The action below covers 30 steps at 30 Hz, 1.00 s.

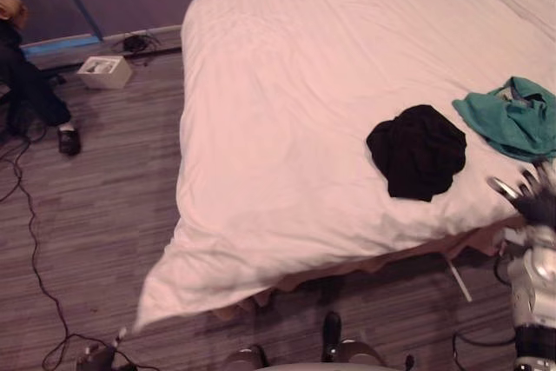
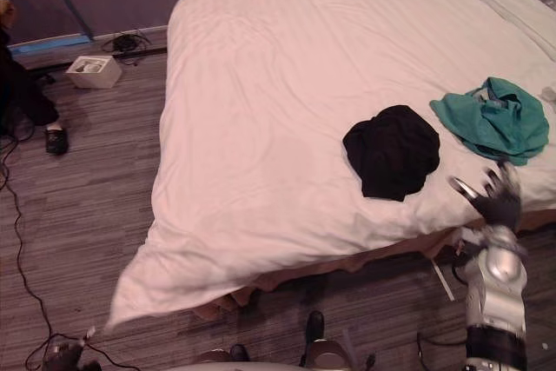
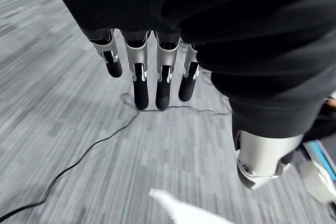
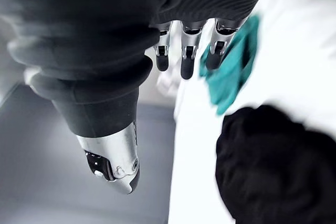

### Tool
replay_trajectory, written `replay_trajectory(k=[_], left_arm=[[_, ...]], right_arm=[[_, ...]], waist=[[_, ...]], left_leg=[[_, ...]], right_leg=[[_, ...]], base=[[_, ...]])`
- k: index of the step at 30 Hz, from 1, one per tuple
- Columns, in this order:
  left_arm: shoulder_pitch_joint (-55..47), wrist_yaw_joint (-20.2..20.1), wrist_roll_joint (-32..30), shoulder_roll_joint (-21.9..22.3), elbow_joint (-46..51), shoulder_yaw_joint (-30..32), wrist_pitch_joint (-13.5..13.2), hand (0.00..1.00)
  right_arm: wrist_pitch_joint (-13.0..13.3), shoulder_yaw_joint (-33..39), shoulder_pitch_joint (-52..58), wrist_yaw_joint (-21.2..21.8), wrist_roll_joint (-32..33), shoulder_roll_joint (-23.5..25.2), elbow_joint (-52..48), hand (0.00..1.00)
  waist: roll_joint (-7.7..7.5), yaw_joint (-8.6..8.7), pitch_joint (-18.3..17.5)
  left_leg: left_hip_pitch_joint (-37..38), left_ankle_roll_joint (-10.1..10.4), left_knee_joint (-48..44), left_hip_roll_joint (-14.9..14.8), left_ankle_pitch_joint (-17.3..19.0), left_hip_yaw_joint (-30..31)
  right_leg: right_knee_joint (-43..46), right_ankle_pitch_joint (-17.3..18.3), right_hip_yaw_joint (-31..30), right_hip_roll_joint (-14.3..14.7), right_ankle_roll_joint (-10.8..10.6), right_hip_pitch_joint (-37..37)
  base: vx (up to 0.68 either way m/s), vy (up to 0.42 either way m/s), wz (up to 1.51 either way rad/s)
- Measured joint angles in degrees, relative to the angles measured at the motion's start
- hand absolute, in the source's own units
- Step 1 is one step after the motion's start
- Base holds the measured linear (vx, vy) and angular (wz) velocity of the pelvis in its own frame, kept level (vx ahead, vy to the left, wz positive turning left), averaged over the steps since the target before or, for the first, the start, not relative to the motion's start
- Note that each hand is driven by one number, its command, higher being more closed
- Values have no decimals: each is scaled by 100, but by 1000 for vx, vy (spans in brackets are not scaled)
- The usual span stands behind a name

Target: Tidy the bed and pick cloth on bed and put in laundry

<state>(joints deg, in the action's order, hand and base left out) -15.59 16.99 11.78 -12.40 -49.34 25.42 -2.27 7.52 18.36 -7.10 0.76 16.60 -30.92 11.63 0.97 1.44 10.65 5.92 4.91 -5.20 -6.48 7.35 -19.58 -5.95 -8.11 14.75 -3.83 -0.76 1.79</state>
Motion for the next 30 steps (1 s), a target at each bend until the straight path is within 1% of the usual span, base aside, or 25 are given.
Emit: replay_trajectory(k=[1, 2, 3, 4, 5, 7, 8, 9, 10, 11, 13, 14, 15, 16, 17, 18, 20, 21, 22, 23, 24, 26, 28, 29, 30], left_arm=[[-53, -76, -2, 78, -53, -4, -63, 0], [-117, -272, -1, 229, -139, -15, -149, 0], [-122, -432, -7, 297, -221, -38, -234, 0], [-121, -501, -14, 322, -263, -78, -278, 0], [-84, -649, -18, 387, -327, -143, -334, 0], [38, -722, -38, 459, -330, -344, -349, 0], [88, -742, -65, 469, -335, -386, -367, 0], [238, -803, -116, 466, -336, -518, -420, 0], [464, -823, -121, 471, -325, -637, -510, 0], [691, -827, -121, 468, -298, -764, -555, 0], [1213, -820, -111, 463, -248, -1032, -584, 0], [1339, -810, -108, 461, -195, -1109, -586, 0], [1590, -802, -104, 440, -109, -1332, -590, 0], [1693, -789, -102, 431, -90, -1469, -589, 0], [1898, -734, -104, 429, -93, -1708, -576, 0], [1986, -696, -103, 437, -94, -1799, -573, 0], [2403, -665, -98, 447, -154, -2219, -566, 0], [2627, -650, -93, 461, -208, -2402, -562, 0], [2693, -640, -85, 475, -225, -2441, -563, 0], [2817, -602, -38, 515, -240, -2538, -570, 0], [2895, -564, -5, 588, -224, -2537, -591, 0], [2908, -564, 9, 666, -222, -2523, -597, 0], [2874, -579, 38, 730, -238, -2522, -597, 0], [2860, -586, 52, 780, -238, -2522, -621, 0], [2850, -632, 53, 835, -238, -2523, -713, 0]], right_arm=[[-20, -200, -152, 113, -49, -42, -83, 100], [-43, -692, -573, 435, -72, -135, -209, 100], [-130, -1046, -946, 704, -4, -173, -221, 100], [-187, -1241, -1137, 835, 62, -181, -220, 100], [-315, -1676, -1630, 1130, 151, -177, -223, 100], [-463, -2292, -2325, 1373, 214, -119, -217, 100], [-514, -2424, -2527, 1416, 273, -58, -206, 100], [-571, -2658, -2915, 1455, 362, 101, -194, 100], [-627, -2873, -3394, 1456, 501, 285, -177, 100], [-652, -3031, -3783, 1453, 635, 429, -179, 100], [-690, -3304, -4353, 1457, 821, 660, -182, 100], [-711, -3382, -4449, 1472, 879, 740, -183, 100], [-837, -3595, -4531, 1491, 990, 939, -184, 100], [-929, -3747, -4514, 1500, 990, 1048, -180, 100], [-1130, -4030, -4515, 1562, 986, 1224, -178, 100], [-1195, -4135, -4516, 1572, 985, 1283, -174, 100], [-1495, -4474, -4447, 1586, 985, 1588, -69, 100], [-1650, -4640, -4390, 1576, 984, 1768, 189, 100], [-1714, -4669, -4354, 1566, 984, 1847, 311, 100], [-1859, -4724, -4232, 1518, 983, 1991, 648, 100], [-1946, -4837, -4094, 1518, 981, 2113, 1124, 100], [-1950, -4912, -3847, 1541, 976, 2266, 1697, 100], [-1918, -5034, -3602, 1617, 938, 2356, 2224, 100], [-1902, -5053, -3463, 1716, 853, 2381, 2496, 100], [-1856, -5089, -3310, 1829, 732, 2364, 2711, 100]], waist=[[-29, -21, -12], [-107, -70, -22], [-183, -101, -45], [-216, -139, -66], [-281, -272, -83], [-307, -414, -12], [-308, -446, 30], [-255, -558, 153], [-264, -626, 365], [-207, -682, 616], [-86, -702, 1121], [-59, -710, 1254], [6, -716, 1490], [28, -718, 1516], [71, -720, 1554], [91, -721, 1584], [216, -741, 1674], [281, -757, 1709], [308, -767, 1723], [368, -829, 1754], [412, -853, 1776], [462, -867, 1801], [478, -854, 1809], [479, -850, 1809], [478, -844, 1809]], left_leg=[[-17, 2, 37, 32, -10, 50], [-62, -39, 90, 79, -55, 163], [-108, -58, 108, 105, -86, 240], [-121, -71, 109, 108, -98, 267], [-173, -71, 92, 116, -132, 290], [-373, -74, -50, 122, -150, 431], [-430, -76, -118, 120, -148, 474], [-620, -86, -279, 111, -143, 540], [-868, -111, -497, 76, -124, 565], [-1117, -143, -690, 50, -102, 598], [-1581, -168, -1000, 51, -91, 686], [-1700, -169, -1070, 56, -92, 695], [-1941, -196, -1225, 57, -83, 721], [-2123, -221, -1323, 58, -68, 736], [-2433, -274, -1495, 65, -35, 745], [-2529, -285, -1548, 64, -29, 751], [-2851, -365, -1736, 106, -49, 759], [-2984, -396, -1770, 166, -68, 754], [-3034, -399, -1785, 180, -69, 750], [-3120, -417, -1791, 209, -63, 742], [-3197, -430, -1783, 244, -53, 716], [-3286, -429, -1790, 273, -54, 721], [-3318, -422, -1789, 275, -60, 721], [-3295, -418, -1787, 274, -63, 713], [-3247, -408, -1765, 268, -69, 719]], right_leg=[[-2, -2, 29, -21, -6, -4], [-3, 29, 99, -56, -53, -14], [-3, 30, 151, -82, -58, -30], [-3, 25, 179, -89, -57, -51], [-1, -2, 192, -100, -53, -105], [22, -60, 319, -132, 13, -134], [23, -65, 364, -139, 12, -146], [29, -103, 420, -151, 21, -250], [139, -128, 433, -164, 47, -434], [292, -123, 448, -188, 57, -648], [588, -116, 497, -265, 85, -1069], [670, -112, 507, -294, 93, -1188], [854, -109, 526, -337, 105, -1420], [955, -98, 530, -343, 115, -1593], [1178, -45, 525, -391, 120, -1922], [1281, -17, 525, -422, 120, -2025], [1699, 119, 525, -562, 133, -2449], [1952, 209, 518, -672, 130, -2677], [2029, 240, 513, -708, 125, -2745], [2212, 333, 491, -779, 112, -2899], [2422, 452, 473, -864, 101, -3070], [2625, 553, 477, -947, 127, -3231], [2763, 648, 463, -991, 136, -3321], [2834, 695, 466, -1027, 145, -3321], [2888, 751, 474, -1032, 150, -3294]], base=[[-121, 53, 19], [-106, 41, 29], [-102, 35, 33], [-68, 24, 23], [-66, 20, 16], [-83, 29, 30], [-80, 34, 38], [-90, 31, 25], [-164, 43, 22], [-171, 40, 15], [-178, 48, 19], [-208, 69, 18], [-158, 54, 12], [-158, 51, 9], [-76, 30, 6], [-72, 40, 10], [-60, 58, 17], [-50, 50, 15], [-55, 40, 14], [-50, 26, 13], [-43, 16, 14], [0, -9, 14], [40, -18, 9], [68, -17, 7], [72, -19, 4]])
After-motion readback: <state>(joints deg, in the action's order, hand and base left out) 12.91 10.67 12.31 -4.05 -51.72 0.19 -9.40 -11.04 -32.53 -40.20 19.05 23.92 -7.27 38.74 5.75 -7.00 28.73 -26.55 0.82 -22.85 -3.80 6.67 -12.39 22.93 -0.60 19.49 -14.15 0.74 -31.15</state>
